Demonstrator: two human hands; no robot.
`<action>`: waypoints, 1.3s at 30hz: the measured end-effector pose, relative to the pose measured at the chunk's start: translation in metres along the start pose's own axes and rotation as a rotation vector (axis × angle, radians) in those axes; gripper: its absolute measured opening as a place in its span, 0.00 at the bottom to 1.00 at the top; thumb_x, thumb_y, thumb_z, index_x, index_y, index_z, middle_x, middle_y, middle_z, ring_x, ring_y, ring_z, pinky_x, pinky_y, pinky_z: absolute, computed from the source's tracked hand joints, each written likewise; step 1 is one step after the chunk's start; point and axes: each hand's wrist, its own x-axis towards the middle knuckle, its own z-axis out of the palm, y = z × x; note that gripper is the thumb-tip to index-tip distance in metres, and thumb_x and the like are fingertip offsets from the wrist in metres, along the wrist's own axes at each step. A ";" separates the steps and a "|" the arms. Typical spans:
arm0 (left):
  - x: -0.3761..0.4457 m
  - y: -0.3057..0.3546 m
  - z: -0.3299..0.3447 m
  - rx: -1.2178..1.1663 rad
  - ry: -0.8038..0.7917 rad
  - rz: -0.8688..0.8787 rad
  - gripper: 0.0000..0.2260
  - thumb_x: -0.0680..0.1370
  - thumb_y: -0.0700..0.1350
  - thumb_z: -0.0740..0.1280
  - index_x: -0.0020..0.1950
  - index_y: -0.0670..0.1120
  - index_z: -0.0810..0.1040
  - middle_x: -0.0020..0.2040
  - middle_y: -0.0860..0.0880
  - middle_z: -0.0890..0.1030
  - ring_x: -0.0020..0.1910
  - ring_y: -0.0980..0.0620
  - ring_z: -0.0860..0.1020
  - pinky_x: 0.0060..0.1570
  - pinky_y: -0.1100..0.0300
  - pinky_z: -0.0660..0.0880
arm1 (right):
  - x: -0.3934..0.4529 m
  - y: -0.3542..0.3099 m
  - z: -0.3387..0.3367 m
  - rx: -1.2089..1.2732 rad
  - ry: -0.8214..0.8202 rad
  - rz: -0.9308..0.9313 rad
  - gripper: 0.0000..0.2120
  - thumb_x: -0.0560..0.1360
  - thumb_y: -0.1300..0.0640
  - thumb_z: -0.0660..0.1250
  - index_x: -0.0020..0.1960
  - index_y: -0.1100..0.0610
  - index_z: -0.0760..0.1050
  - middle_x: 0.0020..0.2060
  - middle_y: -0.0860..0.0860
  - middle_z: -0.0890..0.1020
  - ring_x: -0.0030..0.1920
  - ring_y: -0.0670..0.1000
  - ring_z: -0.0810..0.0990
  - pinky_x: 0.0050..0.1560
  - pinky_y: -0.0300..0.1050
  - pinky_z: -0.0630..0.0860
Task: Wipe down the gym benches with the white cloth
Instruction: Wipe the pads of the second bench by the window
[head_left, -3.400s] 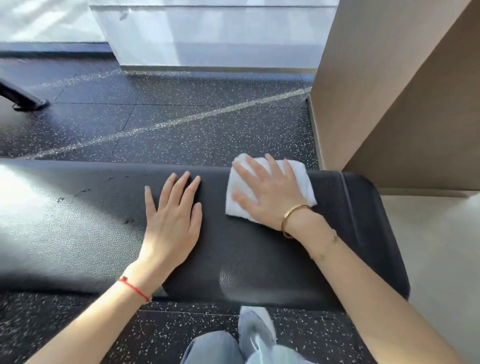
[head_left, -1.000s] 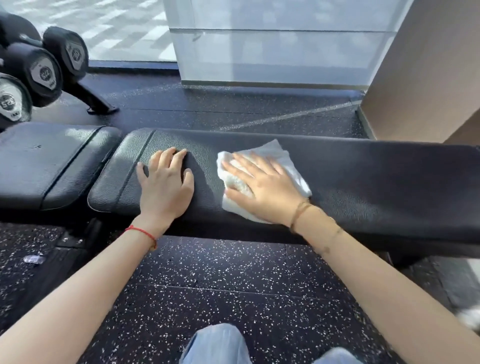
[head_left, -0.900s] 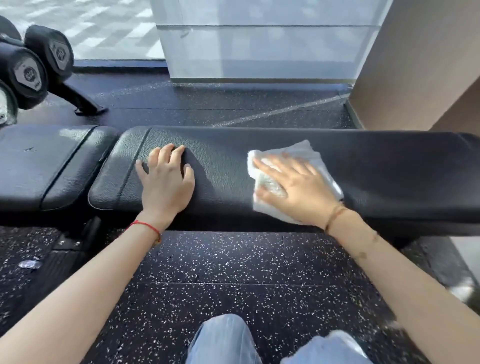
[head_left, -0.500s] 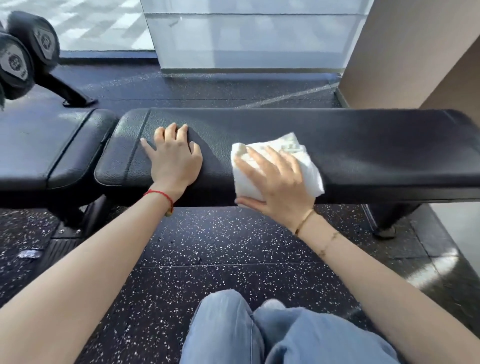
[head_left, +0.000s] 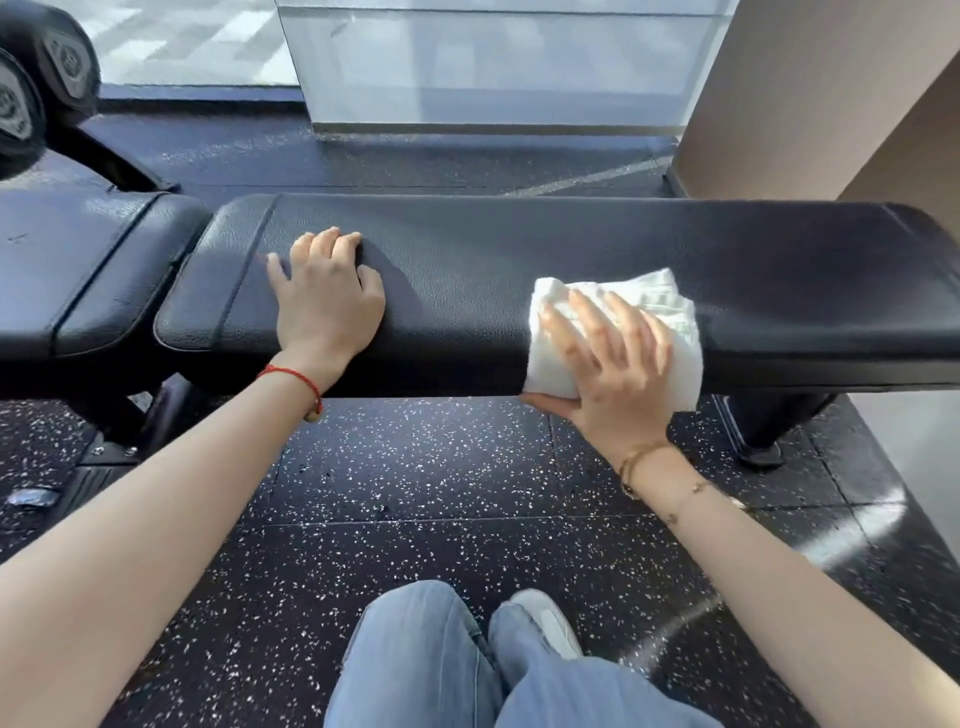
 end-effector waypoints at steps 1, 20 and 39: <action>0.000 0.001 0.000 -0.003 0.002 -0.008 0.21 0.80 0.47 0.56 0.72 0.44 0.71 0.74 0.45 0.70 0.75 0.44 0.63 0.74 0.38 0.54 | 0.007 -0.012 0.000 0.004 -0.003 0.004 0.42 0.71 0.23 0.57 0.75 0.48 0.65 0.72 0.53 0.73 0.72 0.60 0.68 0.70 0.62 0.63; 0.000 0.002 -0.001 0.008 0.012 -0.018 0.18 0.78 0.46 0.57 0.67 0.44 0.72 0.70 0.44 0.72 0.71 0.41 0.65 0.72 0.38 0.57 | 0.023 -0.029 -0.008 0.084 -0.018 0.050 0.42 0.70 0.22 0.57 0.74 0.50 0.70 0.69 0.53 0.76 0.70 0.60 0.72 0.69 0.63 0.66; -0.001 0.003 -0.002 0.011 0.013 -0.017 0.18 0.79 0.46 0.58 0.68 0.46 0.72 0.71 0.45 0.72 0.73 0.43 0.65 0.73 0.40 0.57 | 0.034 -0.049 -0.018 0.172 -0.078 0.102 0.38 0.75 0.29 0.57 0.73 0.55 0.71 0.70 0.56 0.74 0.72 0.60 0.70 0.74 0.59 0.62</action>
